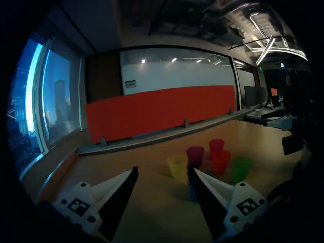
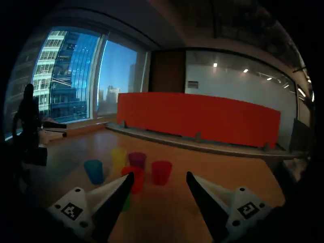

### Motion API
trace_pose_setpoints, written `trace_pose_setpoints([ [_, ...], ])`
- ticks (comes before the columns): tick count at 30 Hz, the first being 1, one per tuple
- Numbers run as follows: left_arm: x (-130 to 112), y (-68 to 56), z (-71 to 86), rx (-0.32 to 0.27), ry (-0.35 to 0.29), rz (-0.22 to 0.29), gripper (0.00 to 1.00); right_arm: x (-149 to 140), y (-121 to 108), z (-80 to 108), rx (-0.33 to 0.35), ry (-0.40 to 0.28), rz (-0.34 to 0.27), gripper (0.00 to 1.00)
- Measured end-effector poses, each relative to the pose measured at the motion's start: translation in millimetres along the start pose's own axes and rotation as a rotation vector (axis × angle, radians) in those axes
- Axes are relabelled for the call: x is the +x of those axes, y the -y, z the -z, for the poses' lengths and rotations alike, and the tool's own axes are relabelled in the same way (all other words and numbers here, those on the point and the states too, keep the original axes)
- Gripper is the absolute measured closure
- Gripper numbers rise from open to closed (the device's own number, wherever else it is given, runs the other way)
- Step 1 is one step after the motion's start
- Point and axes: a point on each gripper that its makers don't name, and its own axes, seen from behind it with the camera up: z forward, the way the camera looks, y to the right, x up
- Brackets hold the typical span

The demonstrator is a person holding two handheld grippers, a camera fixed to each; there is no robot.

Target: Pour water

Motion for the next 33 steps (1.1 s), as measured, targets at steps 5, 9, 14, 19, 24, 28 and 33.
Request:
trace_pose_setpoints([
  [5,9,8.6,5.2,0.053,-0.048,0.029,0.1,12,-17,-0.1,-0.086,-0.067,-0.014,0.01],
  [9,10,14.1,6.1,0.087,-0.059,0.051,0.1,17,-29,2.1,-0.141,-0.11,-0.021,0.01],
  [14,13,20.2,7.3,0.127,-0.091,0.105,0.1,25,-48,7.4,-0.23,-0.155,-0.042,0.01],
  [19,15,25.6,7.7,0.162,-0.117,0.121,0.1,21,-62,11.9,-0.302,-0.171,-0.068,0.01],
  [24,14,28.8,6.6,0.203,-0.127,0.105,0.1,16,-76,17.8,-0.373,-0.186,-0.099,0.01],
  [28,13,27.8,3.4,0.213,-0.133,0.116,0.1,16,-81,22.7,-0.406,-0.211,-0.126,0.01],
  [33,14,30.3,1.3,0.23,-0.144,0.141,0.1,14,-70,23.8,-0.377,-0.224,-0.149,0.01],
])
